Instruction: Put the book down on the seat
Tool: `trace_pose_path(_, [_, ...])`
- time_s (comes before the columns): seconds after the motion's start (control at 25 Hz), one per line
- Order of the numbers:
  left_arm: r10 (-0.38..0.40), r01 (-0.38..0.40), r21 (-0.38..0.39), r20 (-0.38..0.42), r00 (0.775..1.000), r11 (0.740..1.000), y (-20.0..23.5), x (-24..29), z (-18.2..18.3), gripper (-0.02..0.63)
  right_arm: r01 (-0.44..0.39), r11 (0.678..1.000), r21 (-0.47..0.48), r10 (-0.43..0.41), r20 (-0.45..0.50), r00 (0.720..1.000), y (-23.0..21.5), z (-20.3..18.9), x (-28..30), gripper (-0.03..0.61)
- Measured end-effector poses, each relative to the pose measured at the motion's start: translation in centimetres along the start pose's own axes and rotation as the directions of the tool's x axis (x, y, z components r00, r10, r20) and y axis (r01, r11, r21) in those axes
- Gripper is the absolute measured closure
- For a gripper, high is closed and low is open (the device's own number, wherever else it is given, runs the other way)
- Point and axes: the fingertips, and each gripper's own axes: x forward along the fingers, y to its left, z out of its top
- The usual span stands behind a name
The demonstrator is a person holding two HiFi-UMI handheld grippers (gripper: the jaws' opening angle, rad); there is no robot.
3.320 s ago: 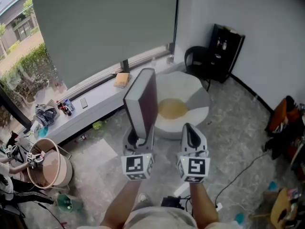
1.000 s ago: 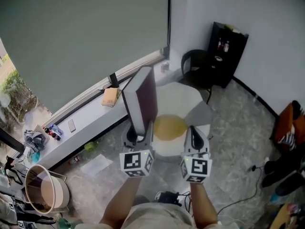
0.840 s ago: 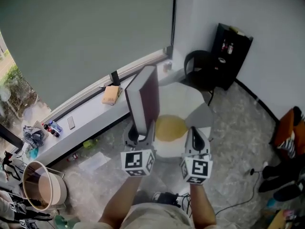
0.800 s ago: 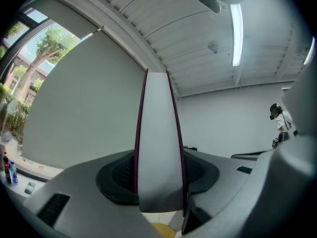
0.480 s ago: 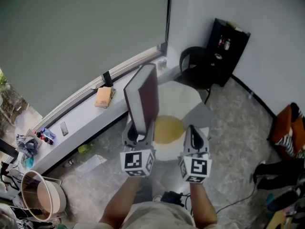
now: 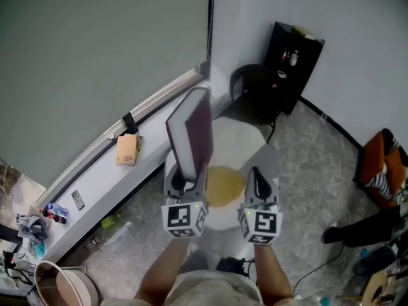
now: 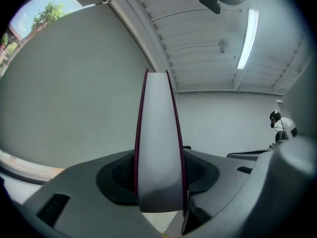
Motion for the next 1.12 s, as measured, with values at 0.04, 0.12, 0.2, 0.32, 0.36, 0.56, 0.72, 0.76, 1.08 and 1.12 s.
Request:
trace_pose_path(0.04, [-0.008,0.008,-0.003,-0.001,1.000,1.000,0.4,0.8,0.0,0.382,0.009,1.000,-0.001,-0.009,-0.005,1.000,0.1,0.0,0.8,0.574])
trace_pose_path(0.12, [-0.026,0.026,-0.008,-0.004,1.000,1.000,1.1,2.4,-0.1,0.382,0.029,1.000,-0.005,-0.029,-0.011,1.000,0.1,0.0,2.1,0.574])
trace_pose_path(0.2, [-0.043,0.043,-0.014,-0.012,0.999,0.999,1.6,3.8,-0.3,0.382,0.045,0.999,-0.006,-0.045,-0.018,0.999,0.0,-0.1,3.3,0.574])
trace_pose_path(0.32, [-0.065,0.065,-0.017,-0.026,0.998,0.998,2.3,5.9,-0.7,0.382,0.066,0.998,-0.003,-0.066,-0.029,0.997,-0.2,-0.4,5.1,0.574])
trace_pose_path(0.36, [-0.071,0.070,-0.017,-0.032,0.997,0.997,2.4,6.4,-1.0,0.382,0.070,0.998,0.000,-0.070,-0.032,0.997,-0.3,-0.7,5.5,0.574])
trace_pose_path(0.56, [-0.086,0.084,-0.026,-0.079,0.993,0.996,1.8,8.8,-3.3,0.382,0.082,0.997,0.013,-0.081,-0.065,0.995,-1.8,-2.7,7.1,0.574])
trace_pose_path(0.72, [-0.093,0.091,-0.024,-0.118,0.989,0.996,0.2,11.4,-6.2,0.382,0.084,0.996,0.029,-0.081,-0.088,0.993,-4.5,-5.2,8.9,0.574])
trace_pose_path(0.76, [-0.089,0.087,-0.021,-0.130,0.988,0.996,0.0,12.1,-7.1,0.382,0.078,0.996,0.031,-0.075,-0.094,0.993,-5.2,-5.9,9.5,0.574])
trace_pose_path(1.08, [-0.044,0.028,-0.060,-0.278,0.960,0.998,-1.9,17.8,-16.9,0.382,0.033,0.998,0.062,-0.020,-0.202,0.979,-10.4,-13.7,14.4,0.574])
trace_pose_path(1.12, [-0.041,0.020,-0.071,-0.302,0.952,0.997,-2.2,18.4,-18.8,0.382,0.025,0.998,0.065,-0.011,-0.214,0.977,-10.9,-15.2,14.8,0.574])
